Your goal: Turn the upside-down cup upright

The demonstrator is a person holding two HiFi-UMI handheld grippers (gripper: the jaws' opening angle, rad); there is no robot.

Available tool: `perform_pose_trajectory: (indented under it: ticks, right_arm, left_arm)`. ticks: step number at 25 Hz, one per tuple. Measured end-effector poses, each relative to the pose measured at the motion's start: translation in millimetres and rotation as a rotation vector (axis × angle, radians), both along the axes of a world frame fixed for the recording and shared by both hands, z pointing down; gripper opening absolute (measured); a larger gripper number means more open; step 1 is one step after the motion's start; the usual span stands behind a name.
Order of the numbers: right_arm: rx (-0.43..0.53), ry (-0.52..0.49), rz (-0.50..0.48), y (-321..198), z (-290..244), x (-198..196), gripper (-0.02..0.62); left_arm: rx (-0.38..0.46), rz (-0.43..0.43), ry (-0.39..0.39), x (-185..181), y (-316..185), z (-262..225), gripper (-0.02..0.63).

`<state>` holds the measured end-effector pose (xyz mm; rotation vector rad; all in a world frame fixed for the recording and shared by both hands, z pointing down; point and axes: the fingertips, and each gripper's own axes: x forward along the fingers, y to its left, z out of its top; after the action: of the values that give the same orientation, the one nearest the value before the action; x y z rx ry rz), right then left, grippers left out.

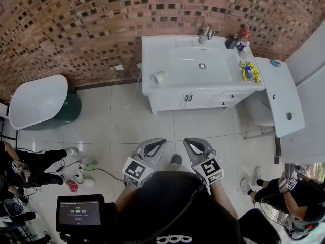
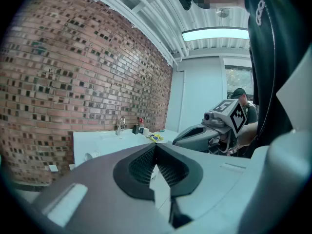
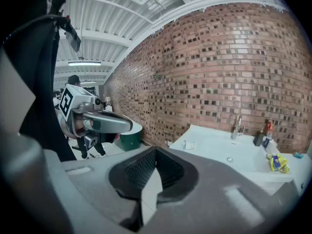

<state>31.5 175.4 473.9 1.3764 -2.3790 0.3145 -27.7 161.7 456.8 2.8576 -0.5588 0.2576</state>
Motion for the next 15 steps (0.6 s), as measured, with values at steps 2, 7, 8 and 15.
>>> perform_pose_trajectory:
  ticks: [2,7,8,15]
  right_arm:
    - [0.001,-0.011,0.01,1.3,0.2,13.5,-0.008]
    - [-0.011,-0.027,0.031,1.3,-1.6,37.3,-0.008]
    - [-0.015,-0.029,0.032,2.3,-0.7,41.4,-0.008]
    - [-0.029,-0.063,0.027,13.3,17.2,79.0,-0.008]
  left_arm:
    - [-0.001,-0.002,-0.002,10.5,2.2,-0.5,0.015]
    - [-0.006,-0.002,-0.012,27.7,5.7,-5.3,0.015]
    - [-0.007,-0.004,-0.016,31.0,7.4,-5.7,0.015]
    - [-0.007,-0.042,-0.059,58.6,25.1,1.8,0.015]
